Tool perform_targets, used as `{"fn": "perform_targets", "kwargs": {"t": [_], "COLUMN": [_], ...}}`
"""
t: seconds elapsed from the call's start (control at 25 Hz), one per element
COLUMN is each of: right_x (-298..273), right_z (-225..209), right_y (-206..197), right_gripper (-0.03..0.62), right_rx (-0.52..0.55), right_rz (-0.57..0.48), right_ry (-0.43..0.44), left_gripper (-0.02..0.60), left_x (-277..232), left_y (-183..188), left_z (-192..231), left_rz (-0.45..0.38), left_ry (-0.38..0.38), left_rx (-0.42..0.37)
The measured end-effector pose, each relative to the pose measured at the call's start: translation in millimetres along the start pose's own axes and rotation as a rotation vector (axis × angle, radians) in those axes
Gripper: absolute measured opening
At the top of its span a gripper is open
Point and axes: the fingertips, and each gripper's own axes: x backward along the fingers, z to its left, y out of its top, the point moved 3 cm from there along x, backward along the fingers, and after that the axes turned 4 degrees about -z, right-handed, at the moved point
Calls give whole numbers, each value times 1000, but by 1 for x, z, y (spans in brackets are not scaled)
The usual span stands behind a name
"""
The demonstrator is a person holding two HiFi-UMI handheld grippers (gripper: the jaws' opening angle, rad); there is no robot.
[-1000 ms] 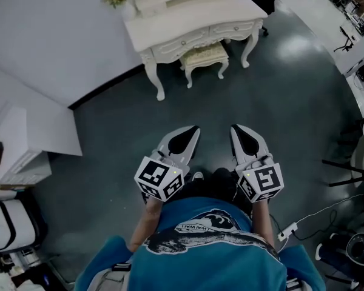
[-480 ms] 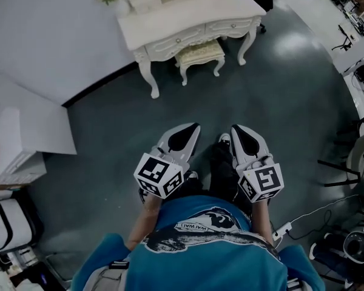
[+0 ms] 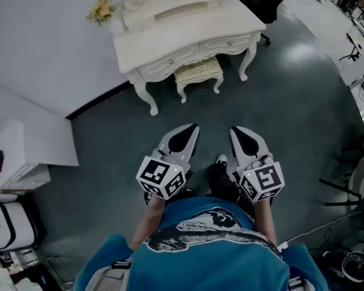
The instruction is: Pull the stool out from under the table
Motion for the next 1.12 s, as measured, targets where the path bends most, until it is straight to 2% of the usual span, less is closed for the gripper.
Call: {"fn": "perform_targets", "kwargs": {"t": [0.24,0.44,0.88,1.12], "right_x": [-1,-10,-50,-79], "right_z": [-91,-139,-163,-170], "right_y": [14,14,-12,-28], "right_gripper": [2,2,2,2], "right_rx": [19,8,-110,-169], "right_rz": [-12,-9,33,53], "right_ry": [11,62,207,217], "left_gripper": [14,14,14,14], "left_x": [-83,-122,-130,-137], "left_y": [1,-3,-13,-22], "left_z": [-23,-32,-7,26], "left_rz": [-7,-9,70,119], "left_ry": [4,60,258,299], "left_rx": [-20,-24,-15,4]}}
